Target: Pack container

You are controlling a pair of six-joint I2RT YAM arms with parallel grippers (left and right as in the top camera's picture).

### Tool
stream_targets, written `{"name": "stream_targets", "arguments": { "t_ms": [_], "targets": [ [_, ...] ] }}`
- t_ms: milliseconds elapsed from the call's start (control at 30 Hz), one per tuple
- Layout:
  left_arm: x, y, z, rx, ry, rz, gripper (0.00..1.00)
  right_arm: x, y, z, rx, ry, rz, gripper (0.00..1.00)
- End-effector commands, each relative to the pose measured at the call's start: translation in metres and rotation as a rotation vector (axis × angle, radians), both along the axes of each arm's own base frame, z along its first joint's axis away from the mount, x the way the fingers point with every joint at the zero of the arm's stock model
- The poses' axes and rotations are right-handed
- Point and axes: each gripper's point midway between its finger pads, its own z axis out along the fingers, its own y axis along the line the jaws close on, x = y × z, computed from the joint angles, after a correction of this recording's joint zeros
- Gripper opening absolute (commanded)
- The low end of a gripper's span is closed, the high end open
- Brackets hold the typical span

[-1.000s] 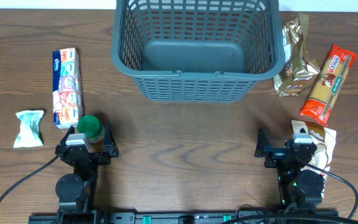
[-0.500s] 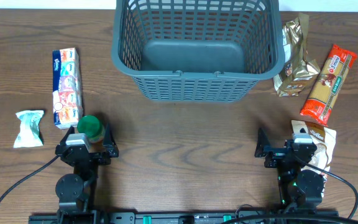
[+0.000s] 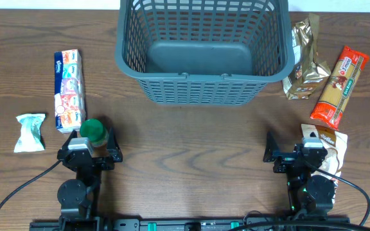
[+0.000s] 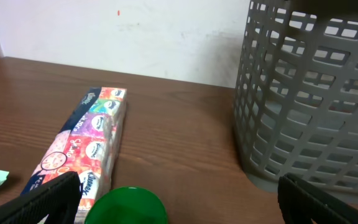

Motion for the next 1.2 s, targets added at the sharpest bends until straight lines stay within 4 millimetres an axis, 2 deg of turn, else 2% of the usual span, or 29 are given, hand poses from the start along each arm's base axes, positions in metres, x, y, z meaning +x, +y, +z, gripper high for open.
{"name": "stream_targets", "arguments": {
  "t_ms": [0, 1167],
  "targets": [
    [-0.0002, 0.0033, -0.0171, 0.018, 0.048, 0.015, 0.98, -0.0002, 0.0003, -0.0001, -0.013, -0.005, 0.001, 0.99],
    [-0.0002, 0.0033, -0.0171, 0.018, 0.048, 0.015, 0.98, -0.0002, 0.0004, -0.0001, -0.013, -0.005, 0.002, 0.99]
  ]
}}
